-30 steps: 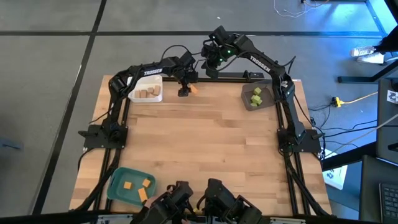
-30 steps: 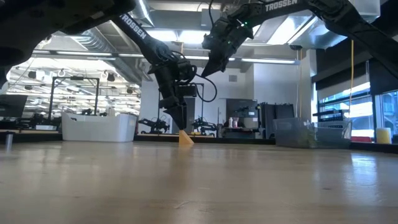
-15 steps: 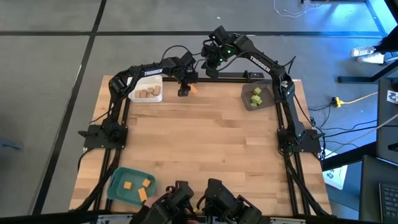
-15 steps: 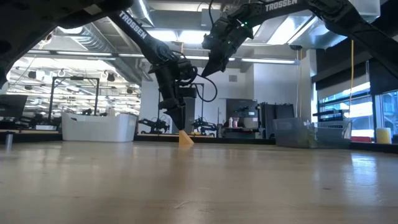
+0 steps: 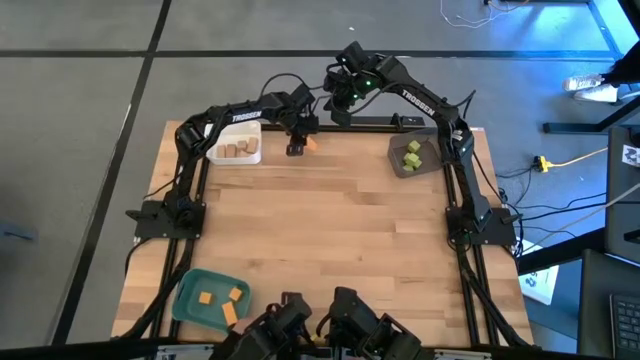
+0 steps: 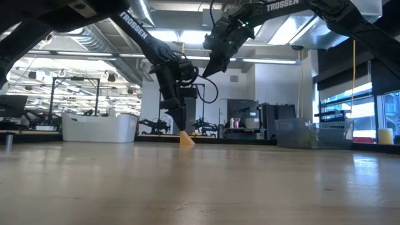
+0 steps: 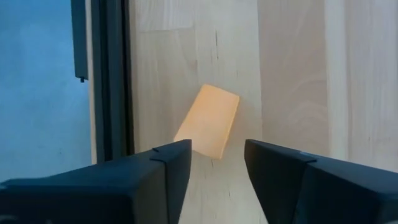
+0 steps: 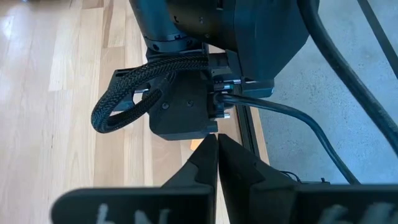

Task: Sort & place blocks by color
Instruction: Put the orange block into the green bin

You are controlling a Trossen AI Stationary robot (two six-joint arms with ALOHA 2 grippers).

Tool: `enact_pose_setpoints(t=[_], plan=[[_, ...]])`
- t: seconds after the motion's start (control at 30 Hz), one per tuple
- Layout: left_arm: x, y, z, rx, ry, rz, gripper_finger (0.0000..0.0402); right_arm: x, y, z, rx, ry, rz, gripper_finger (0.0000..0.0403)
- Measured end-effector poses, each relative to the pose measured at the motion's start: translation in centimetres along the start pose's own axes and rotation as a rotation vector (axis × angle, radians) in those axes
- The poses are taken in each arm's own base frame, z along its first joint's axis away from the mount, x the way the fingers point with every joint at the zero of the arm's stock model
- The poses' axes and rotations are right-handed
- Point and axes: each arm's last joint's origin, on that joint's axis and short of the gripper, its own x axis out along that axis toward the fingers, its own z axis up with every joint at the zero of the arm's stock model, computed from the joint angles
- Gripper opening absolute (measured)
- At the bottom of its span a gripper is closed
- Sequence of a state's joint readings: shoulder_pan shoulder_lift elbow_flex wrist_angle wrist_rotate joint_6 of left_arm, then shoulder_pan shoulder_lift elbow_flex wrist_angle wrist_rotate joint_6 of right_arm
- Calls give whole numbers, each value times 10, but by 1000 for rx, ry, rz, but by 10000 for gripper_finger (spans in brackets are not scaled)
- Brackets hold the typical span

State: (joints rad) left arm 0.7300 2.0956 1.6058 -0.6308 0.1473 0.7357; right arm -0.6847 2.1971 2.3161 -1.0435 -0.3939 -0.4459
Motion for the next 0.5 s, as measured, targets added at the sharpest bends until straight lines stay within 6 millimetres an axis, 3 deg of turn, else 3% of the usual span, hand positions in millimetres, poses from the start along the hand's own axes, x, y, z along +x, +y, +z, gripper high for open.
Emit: enact_pose_setpoints(t=[0.37, 0.5], plan=[[-1, -2, -3, -6, 32, -19, 51, 0, 0, 0, -3, -1, 0, 14], [-8, -5, -5, -28, 51, -46, 14, 0, -3, 6, -268, -40, -58, 14]])
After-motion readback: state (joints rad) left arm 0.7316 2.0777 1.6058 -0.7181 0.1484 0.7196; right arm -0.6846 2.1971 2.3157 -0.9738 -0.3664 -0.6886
